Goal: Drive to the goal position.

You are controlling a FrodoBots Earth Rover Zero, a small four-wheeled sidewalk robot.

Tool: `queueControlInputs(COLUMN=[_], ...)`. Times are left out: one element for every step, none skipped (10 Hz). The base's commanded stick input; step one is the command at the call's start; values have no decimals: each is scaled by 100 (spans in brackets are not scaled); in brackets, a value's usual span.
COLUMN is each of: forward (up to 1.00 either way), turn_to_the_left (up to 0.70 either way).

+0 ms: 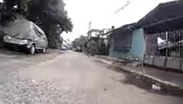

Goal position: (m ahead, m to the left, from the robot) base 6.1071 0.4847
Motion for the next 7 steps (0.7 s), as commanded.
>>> queueControlInputs(forward=[100,100,100,100,100,100,100], turn_to_the_left=[-27,-27,-27,-27,-27,-27,-21])
